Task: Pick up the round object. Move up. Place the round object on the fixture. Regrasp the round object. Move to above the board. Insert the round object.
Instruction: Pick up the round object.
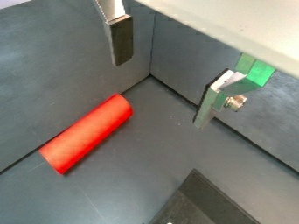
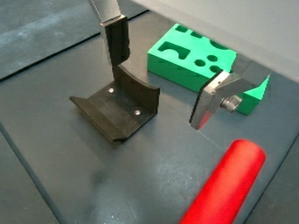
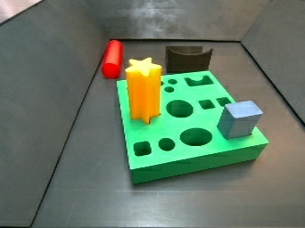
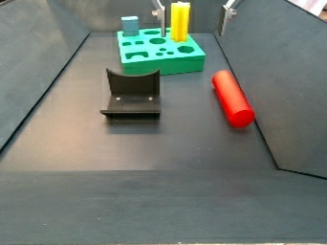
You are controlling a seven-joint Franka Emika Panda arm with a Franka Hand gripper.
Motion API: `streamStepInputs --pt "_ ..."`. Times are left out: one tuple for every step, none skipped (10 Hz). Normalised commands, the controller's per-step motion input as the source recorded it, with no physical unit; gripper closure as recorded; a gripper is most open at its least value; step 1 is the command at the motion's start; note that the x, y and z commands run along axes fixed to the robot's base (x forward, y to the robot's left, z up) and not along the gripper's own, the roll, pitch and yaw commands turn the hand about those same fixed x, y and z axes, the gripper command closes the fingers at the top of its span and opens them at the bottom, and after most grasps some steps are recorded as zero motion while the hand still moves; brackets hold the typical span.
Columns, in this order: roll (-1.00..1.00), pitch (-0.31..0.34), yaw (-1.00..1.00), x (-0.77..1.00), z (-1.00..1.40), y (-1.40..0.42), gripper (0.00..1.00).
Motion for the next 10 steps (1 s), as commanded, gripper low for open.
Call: streamStepInputs --pt "-0.05 -0.024 0.0 0.0 -0.32 -0.14 0.0" --pt "-0.07 -0.127 0.0 -0.11 -0.71 -0.07 0.0" --pt "0.07 -0.2 0.08 -0.57 -0.84 -0.17 0.0" --pt "0.15 -0.243 0.17 -0.7 -0.69 -0.34 0.0" --pt "0.13 -0.293 0.21 -0.71 -0.61 -0.4 0.0" --pt "0.13 -0.294 0.19 -0.73 -0.61 -0.39 0.0" --pt "0.12 -0.301 0.2 -0.71 -0.6 -0.41 0.0" --pt "0.13 -0.303 0.19 -0.73 -0.59 -0.29 0.0" --pt "0.0 -0.253 0.12 -0.66 -0.57 0.0 0.0" --pt "0.0 -0.116 0.0 -0.37 -0.53 0.16 0.0"
